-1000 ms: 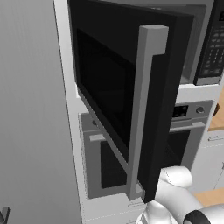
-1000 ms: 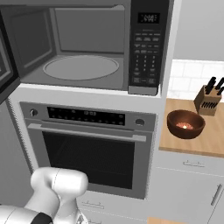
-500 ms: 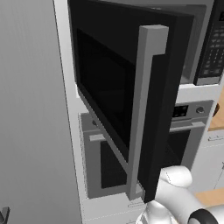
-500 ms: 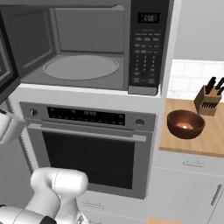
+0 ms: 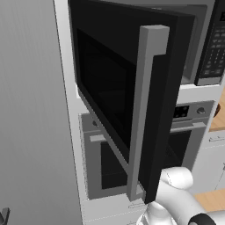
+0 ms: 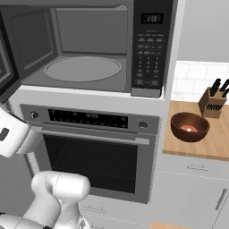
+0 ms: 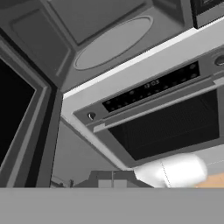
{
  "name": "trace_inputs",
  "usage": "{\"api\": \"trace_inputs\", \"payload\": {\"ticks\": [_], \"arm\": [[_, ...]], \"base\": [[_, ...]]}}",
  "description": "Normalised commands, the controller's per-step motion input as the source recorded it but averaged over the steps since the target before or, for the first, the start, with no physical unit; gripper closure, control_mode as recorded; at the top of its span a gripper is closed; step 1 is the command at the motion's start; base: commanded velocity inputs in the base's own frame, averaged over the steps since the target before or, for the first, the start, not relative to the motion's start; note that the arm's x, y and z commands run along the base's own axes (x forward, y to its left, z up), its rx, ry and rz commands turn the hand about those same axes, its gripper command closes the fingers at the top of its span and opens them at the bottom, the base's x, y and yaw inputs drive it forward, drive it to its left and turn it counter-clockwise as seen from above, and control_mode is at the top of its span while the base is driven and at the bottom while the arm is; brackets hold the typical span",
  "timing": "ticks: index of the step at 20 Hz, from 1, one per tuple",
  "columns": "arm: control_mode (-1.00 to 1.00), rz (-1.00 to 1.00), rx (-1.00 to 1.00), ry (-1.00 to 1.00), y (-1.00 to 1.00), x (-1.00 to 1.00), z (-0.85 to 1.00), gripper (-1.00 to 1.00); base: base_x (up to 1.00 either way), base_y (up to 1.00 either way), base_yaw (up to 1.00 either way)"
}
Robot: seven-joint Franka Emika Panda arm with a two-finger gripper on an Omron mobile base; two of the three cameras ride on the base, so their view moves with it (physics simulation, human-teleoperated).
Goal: Open the microwave, place the bowl with waffle inside the microwave, then close the microwave door and turn it on.
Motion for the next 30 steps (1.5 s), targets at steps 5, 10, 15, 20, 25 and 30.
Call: {"api": "trace_inputs", "payload": {"ticks": [5, 10, 15, 20, 25, 30], "arm": [[-1.00, 0.07, 0.00, 0.16, -0.04, 0.00, -0.23, 1.00], [-1.00, 0.03, -0.05, 0.09, 0.01, 0.02, -0.50, -1.00], [-1.00, 0.02, -0.04, 0.01, 0.03, 0.00, -0.33, -1.00], [-1.00, 0.02, 0.00, 0.00, 0.00, 0.00, -0.14, -1.00], [-1.00, 0.06, 0.00, 0.00, 0.01, 0.05, -0.12, -1.00], [1.00, 0.04, 0.00, 0.00, 0.00, 0.00, 0.00, -1.00]], "base": [[0.00, 0.00, 0.00], [0.00, 0.00, 0.00], [0.00, 0.00, 0.00], [0.00, 0.00, 0.00], [0.00, 0.00, 0.00], [0.00, -0.06, 0.02]]}}
